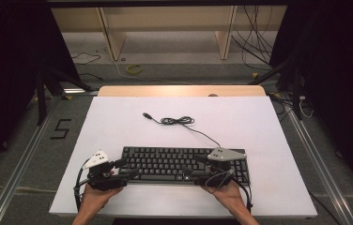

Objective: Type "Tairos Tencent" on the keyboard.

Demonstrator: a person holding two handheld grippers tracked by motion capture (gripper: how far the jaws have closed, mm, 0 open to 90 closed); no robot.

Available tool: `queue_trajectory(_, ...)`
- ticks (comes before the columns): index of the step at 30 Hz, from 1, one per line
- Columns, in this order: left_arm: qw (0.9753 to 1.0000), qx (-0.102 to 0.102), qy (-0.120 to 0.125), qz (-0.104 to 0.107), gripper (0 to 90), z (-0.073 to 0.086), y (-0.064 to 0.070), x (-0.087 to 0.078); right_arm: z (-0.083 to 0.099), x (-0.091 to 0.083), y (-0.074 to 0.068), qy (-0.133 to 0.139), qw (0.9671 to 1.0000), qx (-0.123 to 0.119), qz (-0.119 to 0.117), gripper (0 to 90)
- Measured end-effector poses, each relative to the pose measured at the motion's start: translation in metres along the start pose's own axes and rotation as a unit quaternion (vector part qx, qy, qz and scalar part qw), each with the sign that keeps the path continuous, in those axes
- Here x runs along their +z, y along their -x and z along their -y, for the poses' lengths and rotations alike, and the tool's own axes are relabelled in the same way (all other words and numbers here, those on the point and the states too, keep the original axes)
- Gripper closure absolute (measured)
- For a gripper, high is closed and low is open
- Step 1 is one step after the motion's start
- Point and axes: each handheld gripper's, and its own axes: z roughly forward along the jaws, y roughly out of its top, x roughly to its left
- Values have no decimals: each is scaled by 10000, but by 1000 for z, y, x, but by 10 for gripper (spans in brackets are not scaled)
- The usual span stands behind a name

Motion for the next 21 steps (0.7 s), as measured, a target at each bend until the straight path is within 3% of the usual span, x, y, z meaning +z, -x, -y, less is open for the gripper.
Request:
queue_trajectory(6, 9998, -64, -93, -144, 338, 1, -5, -1, -4, 9, -2, -42, 10000, -29, -50, 355)
queue_trajectory(7, 9997, -100, -117, -193, 338, 1, -6, -1, -8, 18, -5, -118, 9999, -56, -98, 371)
queue_trajectory(21, 9992, -102, -287, -263, 531, 3, -9, -1, -21, 55, -17, -411, 9987, -179, -243, 428)
